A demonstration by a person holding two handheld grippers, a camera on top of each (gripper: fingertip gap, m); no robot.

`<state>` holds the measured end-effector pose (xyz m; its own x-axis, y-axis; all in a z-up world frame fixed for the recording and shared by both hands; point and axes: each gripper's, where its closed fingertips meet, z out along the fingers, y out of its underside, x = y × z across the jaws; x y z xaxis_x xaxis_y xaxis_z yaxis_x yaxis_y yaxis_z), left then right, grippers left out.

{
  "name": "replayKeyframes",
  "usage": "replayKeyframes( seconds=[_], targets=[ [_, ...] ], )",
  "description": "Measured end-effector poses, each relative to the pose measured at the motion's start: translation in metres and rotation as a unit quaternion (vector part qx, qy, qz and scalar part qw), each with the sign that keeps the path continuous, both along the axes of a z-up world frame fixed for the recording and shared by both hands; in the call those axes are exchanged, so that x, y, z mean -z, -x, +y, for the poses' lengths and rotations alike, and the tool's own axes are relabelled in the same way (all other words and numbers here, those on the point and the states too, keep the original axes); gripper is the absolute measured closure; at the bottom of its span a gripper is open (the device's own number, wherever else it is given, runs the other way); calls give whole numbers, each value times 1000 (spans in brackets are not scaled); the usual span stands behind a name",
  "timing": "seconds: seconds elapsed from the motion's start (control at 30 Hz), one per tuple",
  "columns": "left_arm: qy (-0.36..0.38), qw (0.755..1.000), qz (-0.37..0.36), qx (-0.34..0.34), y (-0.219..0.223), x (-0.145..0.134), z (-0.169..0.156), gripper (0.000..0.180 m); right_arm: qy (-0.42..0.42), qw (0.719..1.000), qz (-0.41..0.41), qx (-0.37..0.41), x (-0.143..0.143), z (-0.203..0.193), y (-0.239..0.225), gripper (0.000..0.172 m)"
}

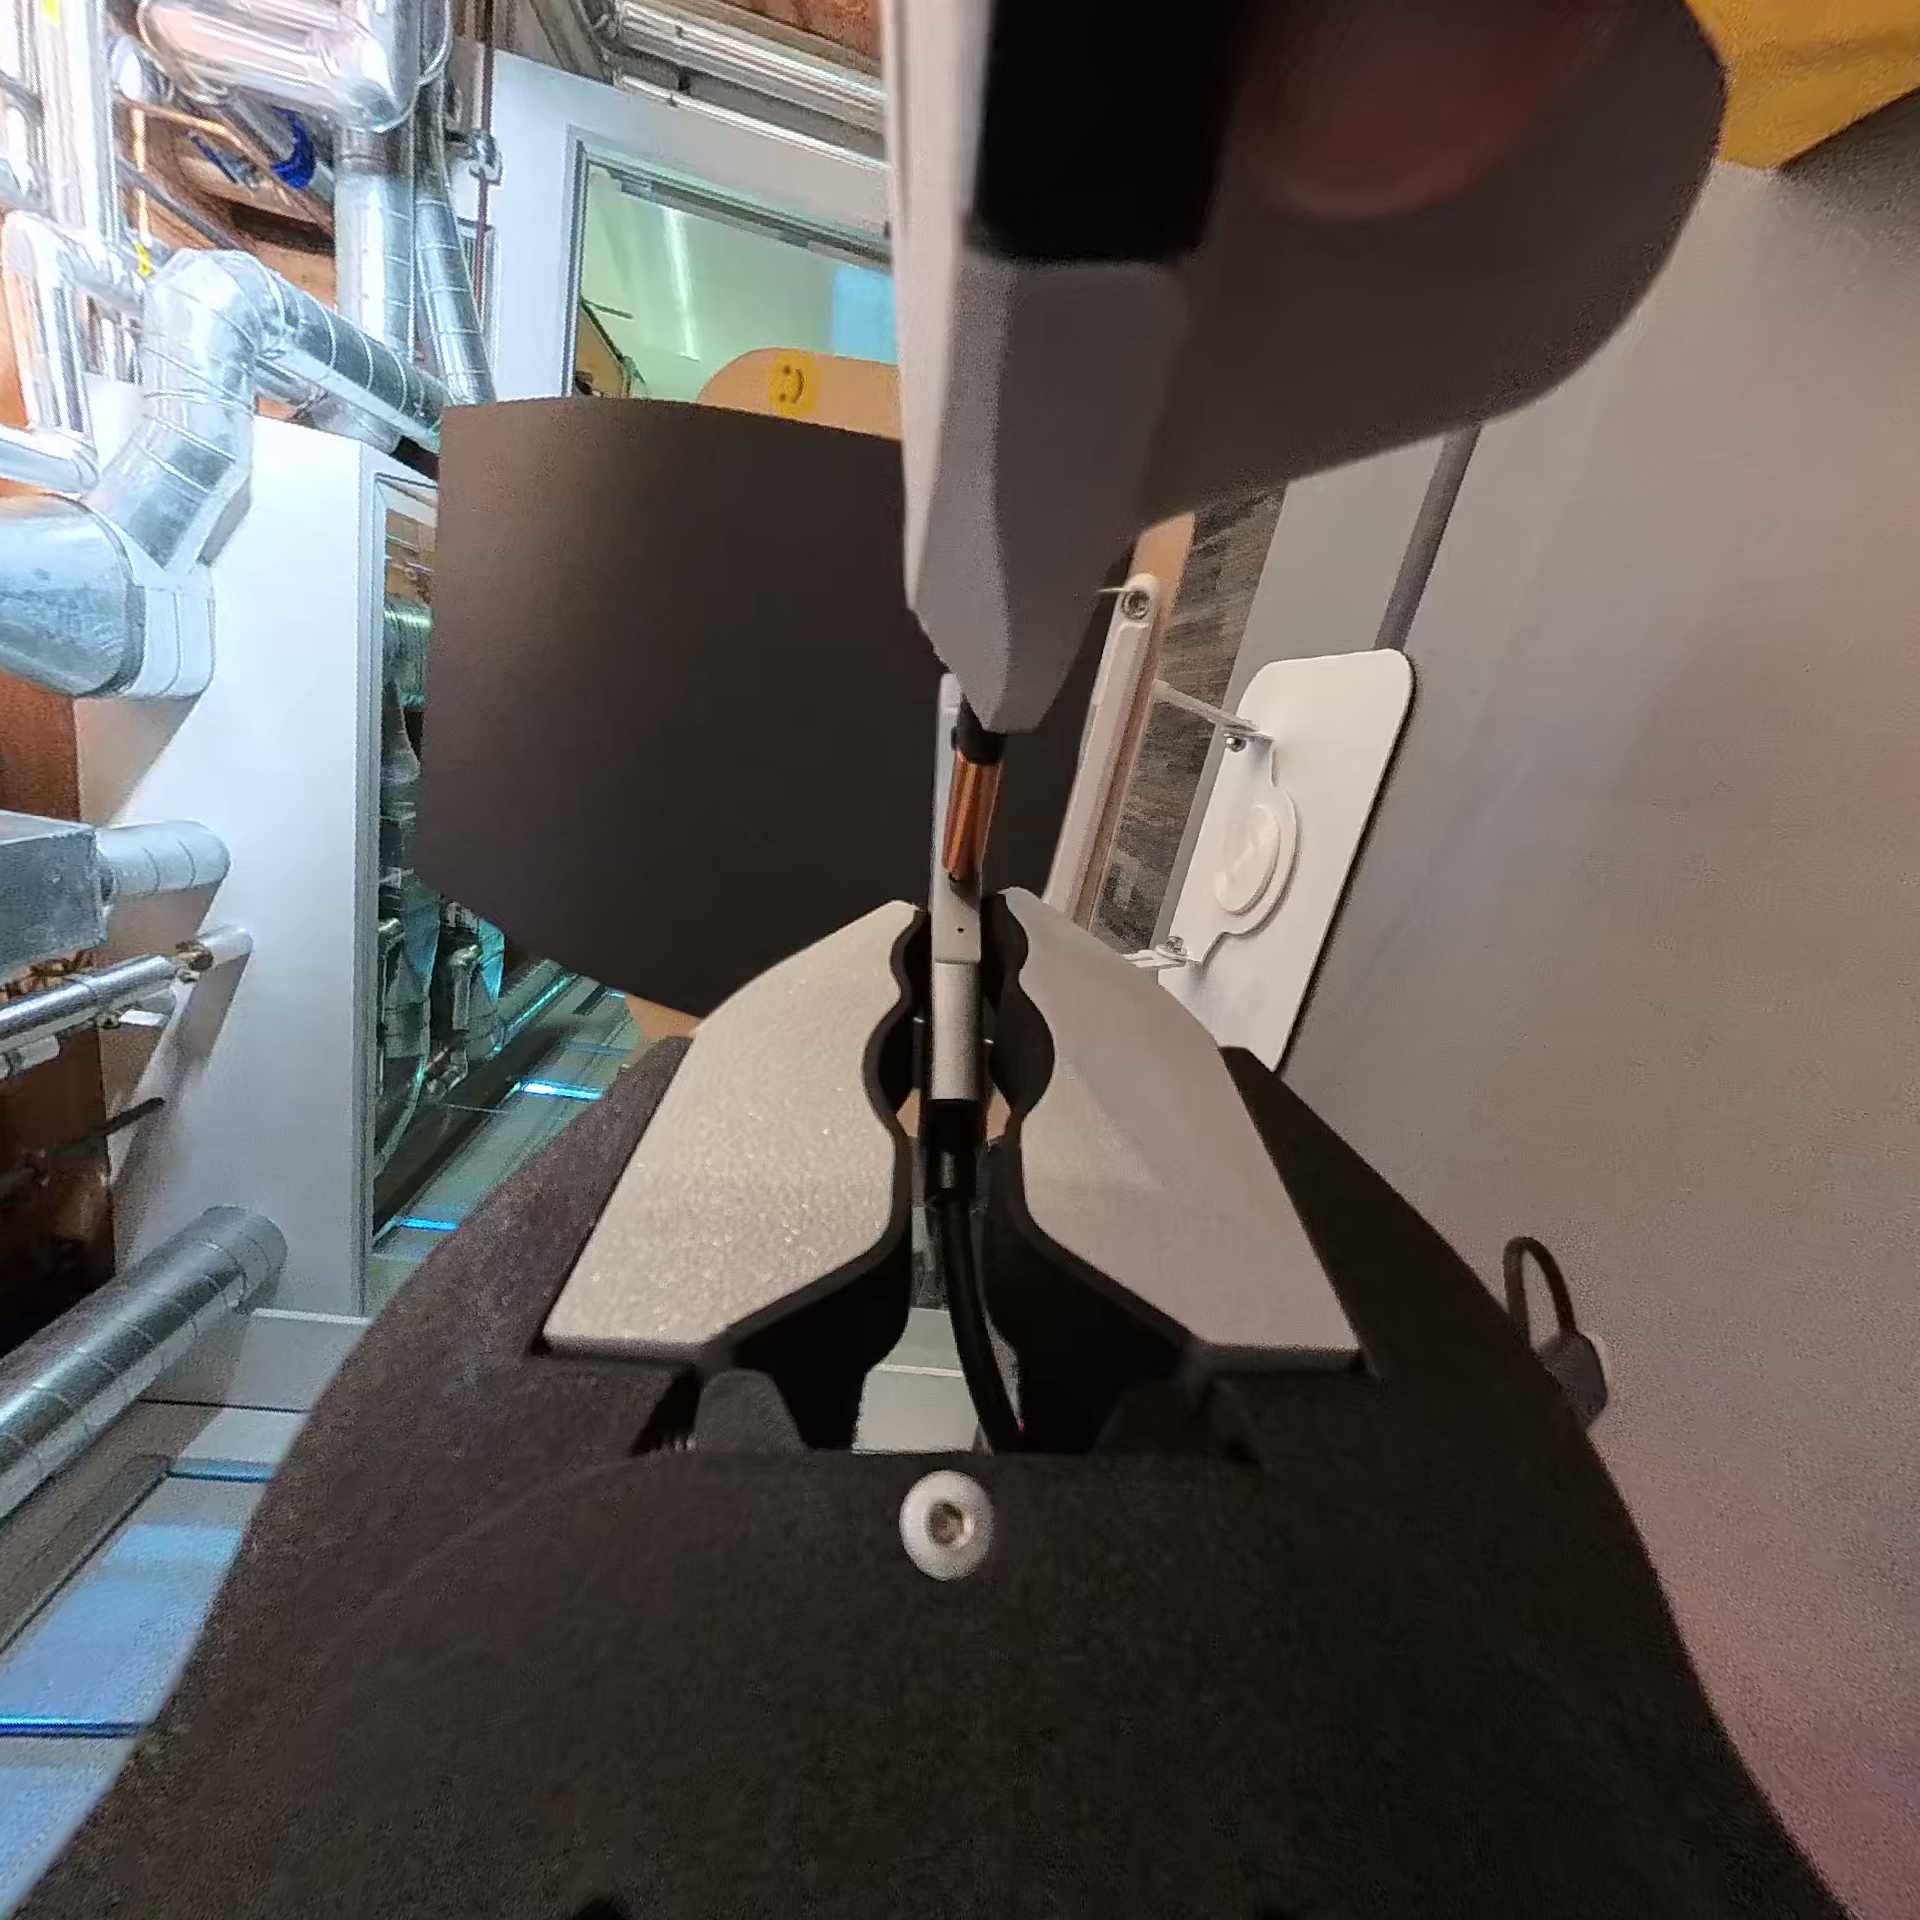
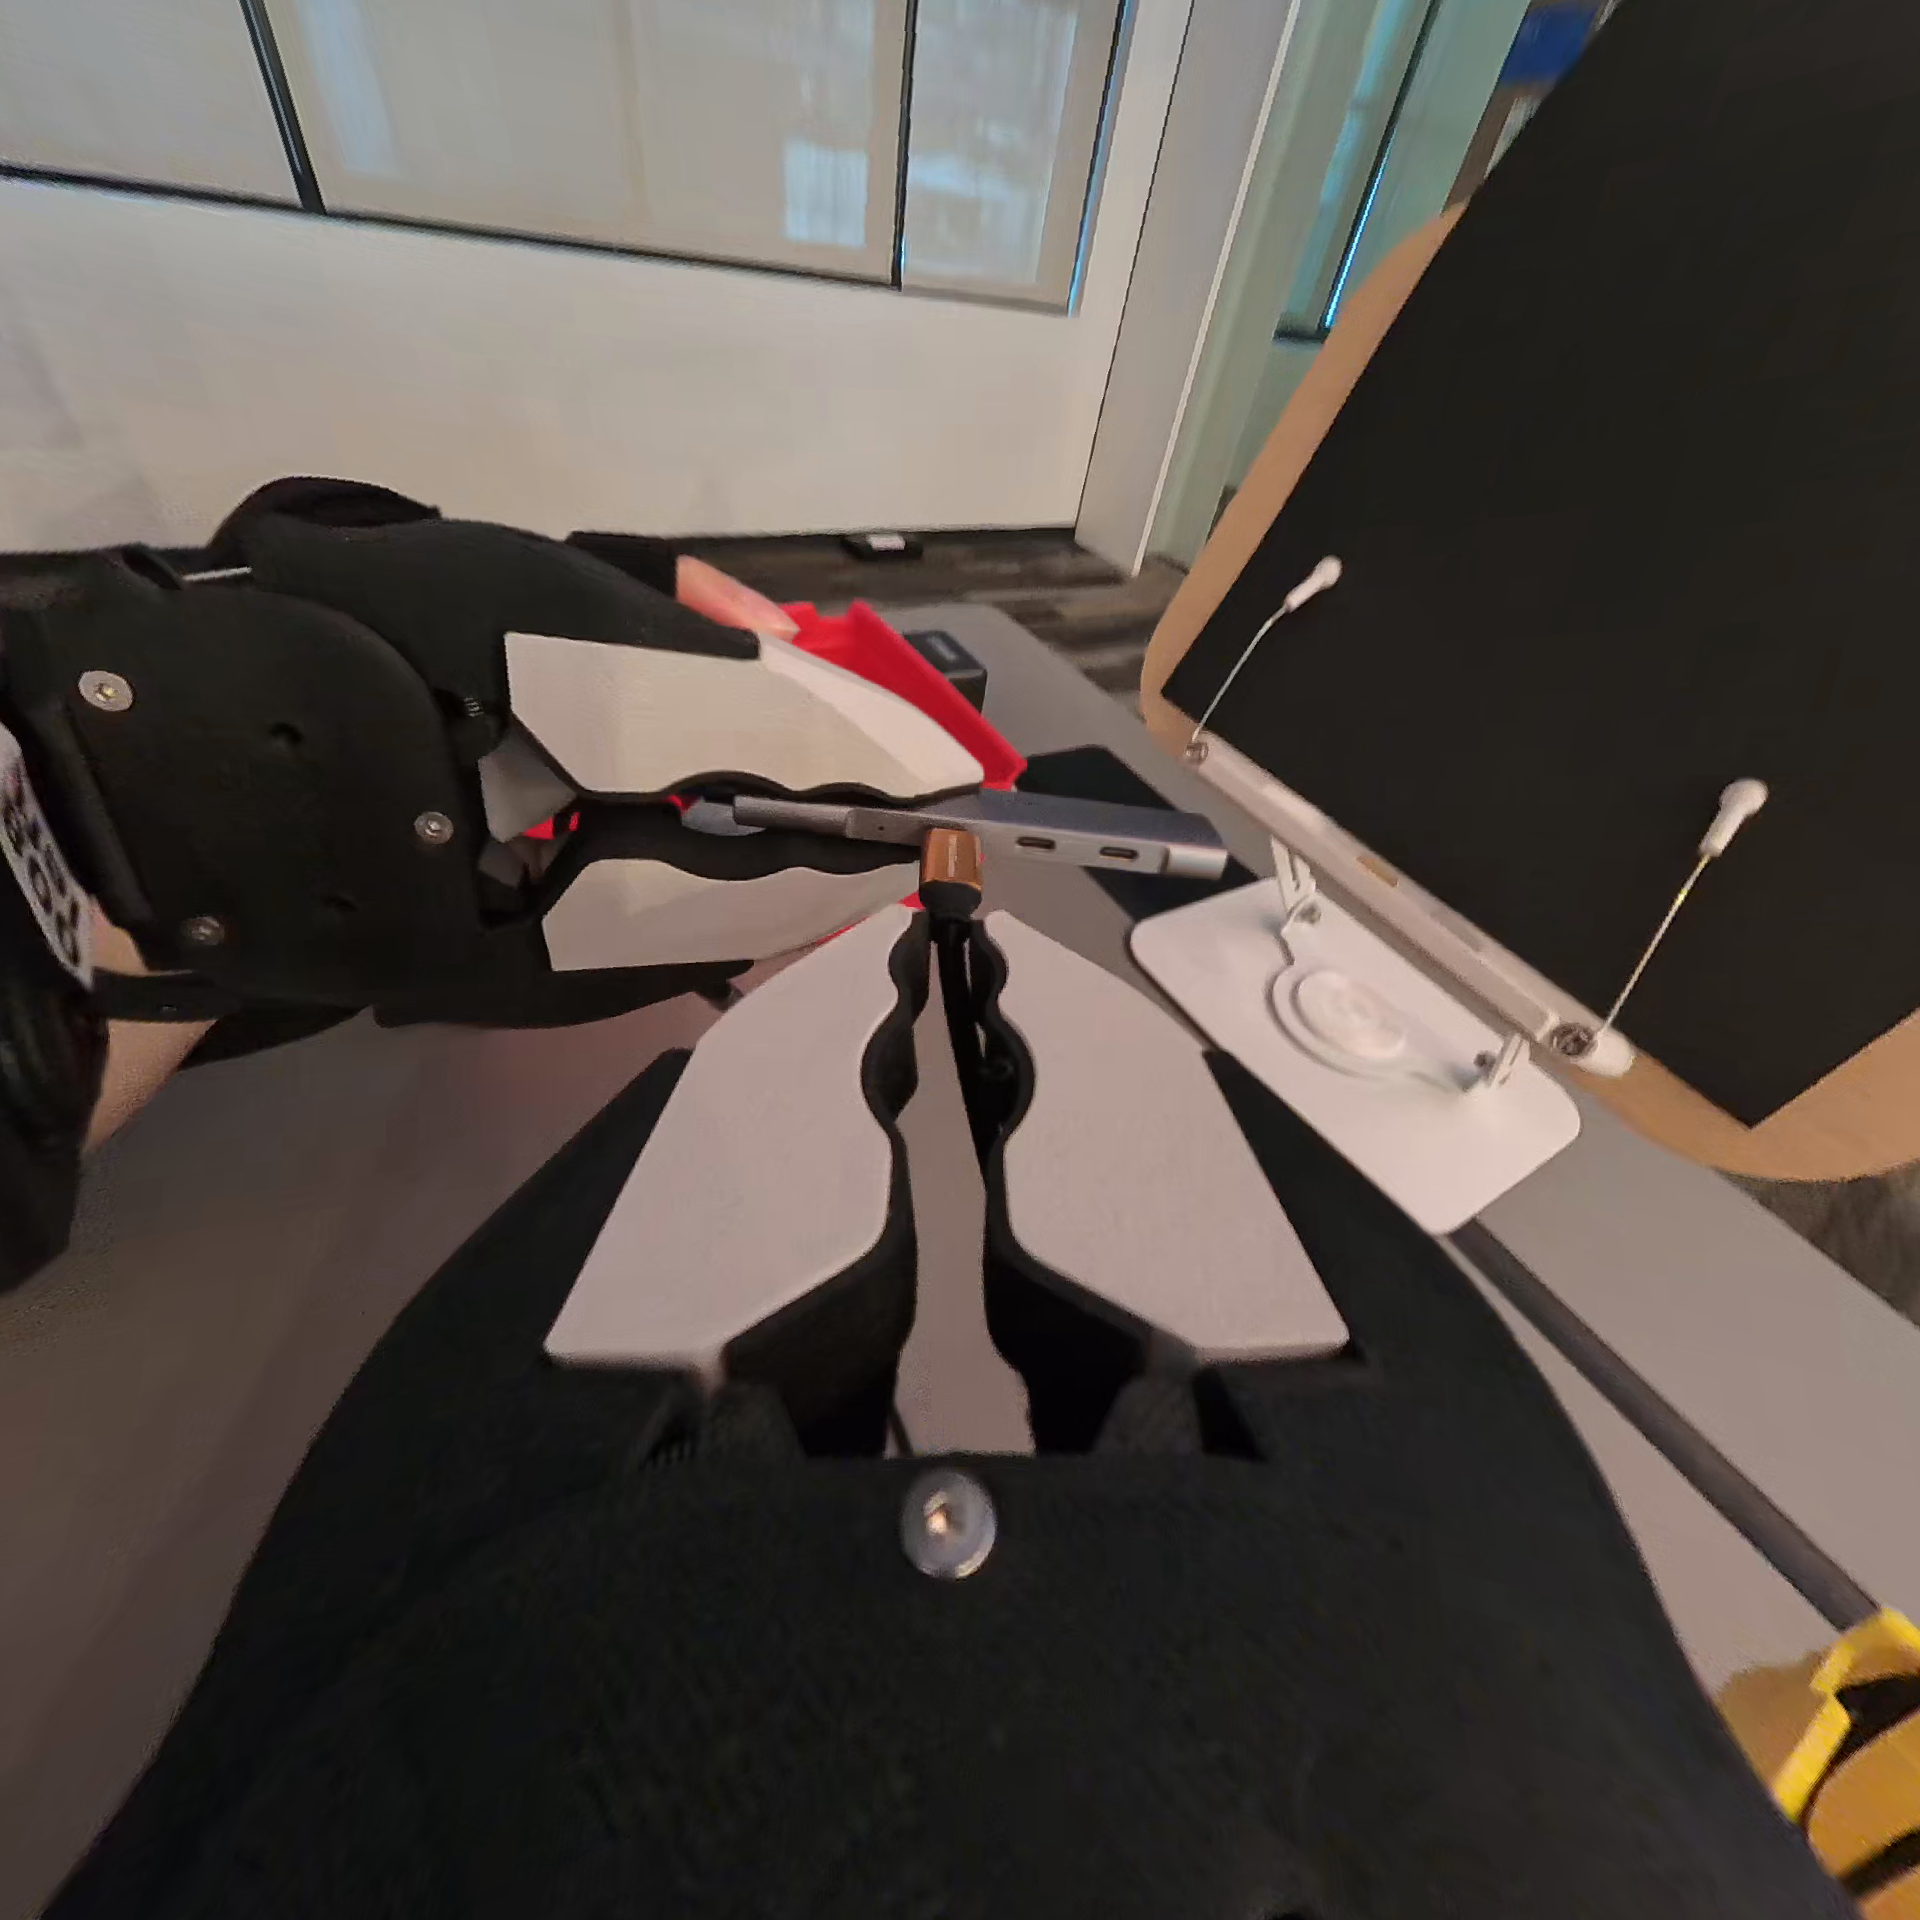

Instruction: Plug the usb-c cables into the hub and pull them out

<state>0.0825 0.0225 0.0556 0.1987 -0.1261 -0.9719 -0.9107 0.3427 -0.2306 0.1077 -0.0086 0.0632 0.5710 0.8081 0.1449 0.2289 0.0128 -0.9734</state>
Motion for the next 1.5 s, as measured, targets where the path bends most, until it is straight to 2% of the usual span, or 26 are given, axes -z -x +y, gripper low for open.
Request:
replayKeyframes(
  seconds=[0.17, 0.33, 0.47, 0.8, 0.93, 1.5],
  targets=[
    [-5, 1000, -16, -1, 3, -8, -3, 172, -44, 998, 44, -12, -10, -2, 5, 165],
    [-9, 1000, -17, 3, 1, -10, -5, 172, -47, 996, 74, -21, -12, -3, 6, 163],
    [-27, 1000, 4, 8, -1, -11, -7, 172, -68, 996, 54, -19, -13, -5, 5, 165],
    [-29, 999, -5, 34, -5, -13, -15, 172, -73, 996, 33, -28, -18, -13, 5, 164],
    [-31, 998, -38, 46, -5, -21, -20, 172, -77, 995, 48, -33, -24, -18, 5, 164],
    [-49, 997, 0, 55, -5, -23, -28, 172, -47, 995, 56, -65, -24, -23, 5, 164]
  ],
)
